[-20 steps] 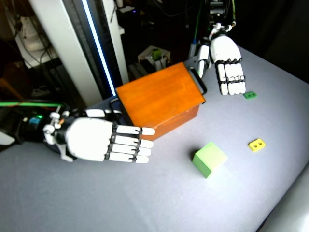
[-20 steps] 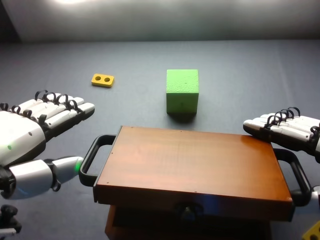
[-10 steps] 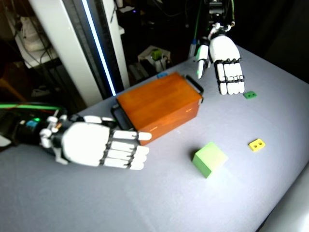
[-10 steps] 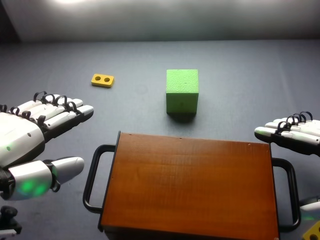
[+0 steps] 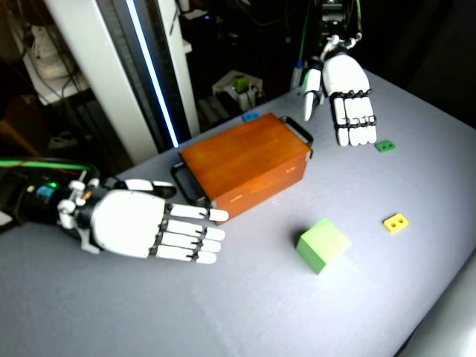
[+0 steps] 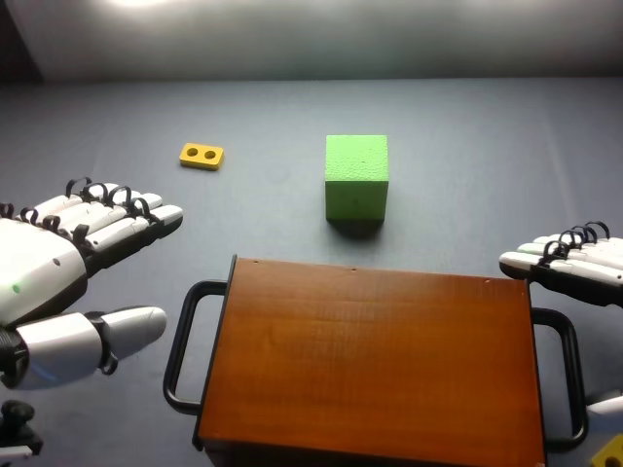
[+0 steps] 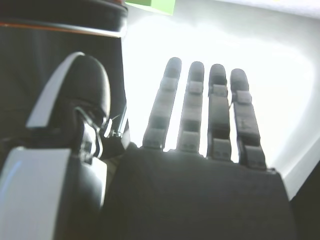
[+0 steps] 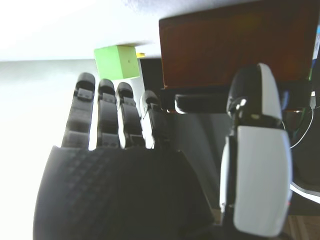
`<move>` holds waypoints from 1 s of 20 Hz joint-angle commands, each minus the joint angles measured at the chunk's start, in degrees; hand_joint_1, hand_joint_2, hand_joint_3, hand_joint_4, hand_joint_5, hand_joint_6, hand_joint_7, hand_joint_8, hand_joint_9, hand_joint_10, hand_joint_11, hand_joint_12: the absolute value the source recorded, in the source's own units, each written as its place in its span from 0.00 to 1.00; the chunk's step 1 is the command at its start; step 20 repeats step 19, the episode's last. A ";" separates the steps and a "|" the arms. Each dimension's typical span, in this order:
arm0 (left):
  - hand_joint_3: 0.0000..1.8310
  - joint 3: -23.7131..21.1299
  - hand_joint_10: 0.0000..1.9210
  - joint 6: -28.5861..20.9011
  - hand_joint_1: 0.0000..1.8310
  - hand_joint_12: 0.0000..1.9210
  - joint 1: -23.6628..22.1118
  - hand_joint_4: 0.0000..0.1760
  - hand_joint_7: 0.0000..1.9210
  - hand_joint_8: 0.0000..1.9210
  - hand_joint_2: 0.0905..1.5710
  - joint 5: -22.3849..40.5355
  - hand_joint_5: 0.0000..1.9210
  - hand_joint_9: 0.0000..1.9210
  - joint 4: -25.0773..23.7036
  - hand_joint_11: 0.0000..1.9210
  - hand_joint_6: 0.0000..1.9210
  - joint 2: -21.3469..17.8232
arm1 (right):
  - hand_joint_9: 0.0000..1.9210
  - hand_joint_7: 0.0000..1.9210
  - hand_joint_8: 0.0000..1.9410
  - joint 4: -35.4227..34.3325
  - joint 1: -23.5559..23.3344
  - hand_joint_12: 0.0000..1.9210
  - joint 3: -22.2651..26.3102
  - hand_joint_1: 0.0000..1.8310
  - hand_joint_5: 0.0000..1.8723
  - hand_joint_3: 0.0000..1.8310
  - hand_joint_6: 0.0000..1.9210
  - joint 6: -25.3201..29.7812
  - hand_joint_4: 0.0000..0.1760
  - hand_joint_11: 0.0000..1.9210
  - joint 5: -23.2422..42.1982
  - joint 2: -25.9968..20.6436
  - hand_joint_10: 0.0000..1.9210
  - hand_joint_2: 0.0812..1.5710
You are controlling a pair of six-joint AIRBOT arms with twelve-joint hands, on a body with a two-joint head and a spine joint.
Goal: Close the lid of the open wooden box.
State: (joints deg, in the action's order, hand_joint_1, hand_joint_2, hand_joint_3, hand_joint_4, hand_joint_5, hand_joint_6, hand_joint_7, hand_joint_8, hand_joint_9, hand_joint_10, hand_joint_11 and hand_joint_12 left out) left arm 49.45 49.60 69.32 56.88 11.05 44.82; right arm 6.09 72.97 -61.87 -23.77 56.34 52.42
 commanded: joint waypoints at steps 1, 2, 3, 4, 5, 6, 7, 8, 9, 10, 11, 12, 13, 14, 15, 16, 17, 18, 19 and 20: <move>0.00 0.18 0.00 -0.23 0.00 0.05 -0.47 0.00 0.04 0.00 0.83 10.59 0.05 0.05 0.88 0.04 0.00 -0.44 | 0.00 0.00 0.00 -2.24 -0.28 0.00 -0.01 0.32 0.00 0.00 0.00 0.57 0.93 0.00 9.31 -1.58 0.00 0.62; 0.00 0.17 0.00 -0.38 0.00 0.05 -1.12 0.00 0.04 0.00 0.84 14.03 0.04 0.05 1.34 0.04 0.00 -0.88 | 0.00 0.00 0.00 -3.02 -0.28 0.00 0.43 0.33 0.00 0.00 0.00 0.57 0.99 0.00 13.00 -3.08 0.00 0.61; 0.01 0.24 0.00 -0.39 0.00 0.05 -1.88 0.00 0.02 0.00 0.85 17.41 0.03 0.03 1.88 0.03 0.00 -1.04 | 0.00 0.00 0.00 -3.70 -0.29 0.00 0.85 0.31 0.00 0.00 0.00 0.56 1.00 0.00 16.88 -4.46 0.00 0.62; 0.00 0.38 0.00 -0.38 0.00 0.14 -2.32 0.00 0.04 0.00 0.86 19.59 0.04 0.04 2.42 0.01 0.00 -1.02 | 0.00 0.00 0.00 -4.16 -0.30 0.00 1.05 0.31 0.00 0.00 0.00 0.55 1.00 0.00 19.74 -5.19 0.00 0.63; 0.00 0.64 0.00 -0.38 0.00 0.04 -3.19 0.00 0.02 0.01 0.86 23.07 0.03 0.01 3.19 0.00 0.00 -0.82 | 0.00 0.00 0.00 -4.78 -0.99 0.00 1.08 0.28 0.00 0.01 0.00 0.54 0.86 0.00 23.68 -5.86 0.00 0.63; 0.00 0.72 0.00 -0.40 0.00 0.02 -3.59 0.00 0.01 0.01 0.86 24.98 0.03 0.00 3.41 0.00 0.01 -0.69 | 0.00 0.00 0.00 -5.08 -1.72 0.00 1.06 0.22 0.00 0.01 0.00 0.35 0.63 0.00 25.56 -6.21 0.00 0.64; 0.00 0.76 0.00 -0.57 0.00 0.01 -3.97 0.00 0.00 0.00 0.87 27.19 0.02 0.00 3.49 0.00 0.00 -0.59 | 0.00 0.00 0.00 -5.54 -2.52 0.00 1.02 0.22 0.00 0.01 0.00 -0.11 0.56 0.00 27.84 -6.48 0.00 0.65; 0.01 0.72 0.00 -0.77 0.00 0.00 -4.18 0.00 0.01 0.00 0.89 29.48 0.03 0.00 3.51 0.00 0.01 -0.56 | 0.00 0.00 0.00 -5.69 -3.70 0.00 0.94 0.20 0.00 0.01 0.00 -0.71 0.34 0.00 29.54 -6.69 0.00 0.68; 0.01 0.62 0.01 -0.88 0.00 0.00 -4.22 0.00 0.03 0.01 0.91 31.62 0.04 0.02 3.51 0.01 0.01 -0.60 | 0.00 0.00 0.00 -5.69 -5.21 0.00 0.85 0.19 0.00 0.01 0.00 -1.47 0.16 0.00 30.71 -6.82 0.00 0.70; 0.01 0.56 0.00 -0.91 0.00 0.00 -4.20 0.00 0.01 0.00 0.91 32.79 0.02 0.00 3.53 0.00 0.00 -0.61 | 0.00 0.00 0.00 -5.69 -5.79 0.00 0.80 0.20 0.02 0.00 0.01 -1.77 0.12 0.01 31.18 -6.83 0.00 0.70; 0.00 0.52 0.00 -1.10 0.00 0.00 -4.17 0.00 0.00 0.00 0.89 33.85 0.00 0.00 3.54 0.00 0.00 -0.60 | 0.03 0.03 0.00 -5.69 -6.36 0.01 0.78 0.17 0.05 0.00 0.01 -2.16 0.08 0.05 32.24 -6.83 0.00 0.71; 0.00 0.41 0.00 -1.32 0.00 0.00 -4.15 0.00 0.00 0.00 0.89 35.23 0.00 0.00 3.36 0.00 0.00 -0.52 | 0.01 0.00 0.00 -5.90 -6.54 0.01 0.91 0.21 0.04 0.00 0.00 -2.41 0.33 0.04 34.20 -6.82 0.00 0.69; 0.00 0.17 0.00 -1.37 0.01 0.00 -4.14 0.00 0.00 0.00 0.90 36.83 0.00 0.00 3.07 0.00 0.00 -0.36 | 0.00 0.00 0.00 -6.49 -6.54 0.00 1.47 0.24 0.04 0.00 0.00 -3.34 0.45 0.03 36.74 -6.81 0.00 0.67; 0.00 0.02 0.00 -1.43 0.04 0.00 -4.14 0.00 0.00 0.00 0.90 37.97 0.00 0.00 2.86 0.00 0.00 -0.18 | 0.04 0.04 0.00 -7.05 -6.54 0.01 2.01 0.29 0.08 0.00 0.00 -4.32 0.24 0.07 38.45 -6.81 0.00 0.68; 0.00 -0.05 0.00 -1.68 0.04 0.00 -4.08 0.00 0.00 0.00 0.90 39.35 0.00 0.00 2.75 0.00 0.00 0.04 | 0.04 0.04 0.00 -7.71 -6.55 0.01 2.54 0.29 0.08 0.00 0.00 -5.56 0.24 0.07 40.60 -6.79 0.00 0.68; 0.00 -0.01 0.00 -2.07 0.12 0.22 -3.91 0.00 0.04 0.00 0.88 41.14 0.02 0.05 2.94 0.01 0.00 0.26 | 0.10 0.11 0.00 -8.68 -6.57 0.01 3.10 0.35 0.11 0.00 0.00 -7.02 0.11 0.12 43.40 -6.64 0.00 0.71; 0.00 -0.02 0.00 -2.09 0.15 0.37 -3.84 0.00 0.08 0.00 0.89 42.01 0.03 0.10 3.20 0.00 0.00 0.26 | 0.08 0.10 0.00 -9.57 -6.57 0.00 3.41 0.35 0.11 0.01 0.00 -7.38 0.03 0.10 44.62 -6.55 0.00 0.73; 0.01 0.00 0.00 -2.71 0.09 0.35 -3.77 0.00 0.10 0.00 0.93 42.31 0.15 0.12 3.43 0.00 0.03 0.24 | 0.08 0.09 0.00 -9.93 -7.16 0.00 3.77 0.35 0.11 0.00 0.00 -7.77 0.00 0.10 44.64 -6.55 0.00 0.73; 0.00 0.29 0.01 -3.40 0.02 0.07 -3.82 0.00 0.09 0.00 0.87 42.32 0.18 0.05 3.42 0.00 0.04 0.36 | 0.11 0.13 0.00 -9.63 -8.57 0.00 3.75 0.44 0.25 0.00 0.02 -8.53 0.00 0.11 44.64 -6.27 0.00 0.72; 0.00 0.29 0.01 -3.40 0.02 0.07 -3.82 0.00 0.09 0.00 0.87 42.32 0.18 0.05 3.42 0.00 0.04 0.36 | 0.11 0.13 0.00 -9.63 -8.57 0.00 3.75 0.44 0.25 0.00 0.02 -8.53 0.00 0.11 44.64 -6.27 0.00 0.72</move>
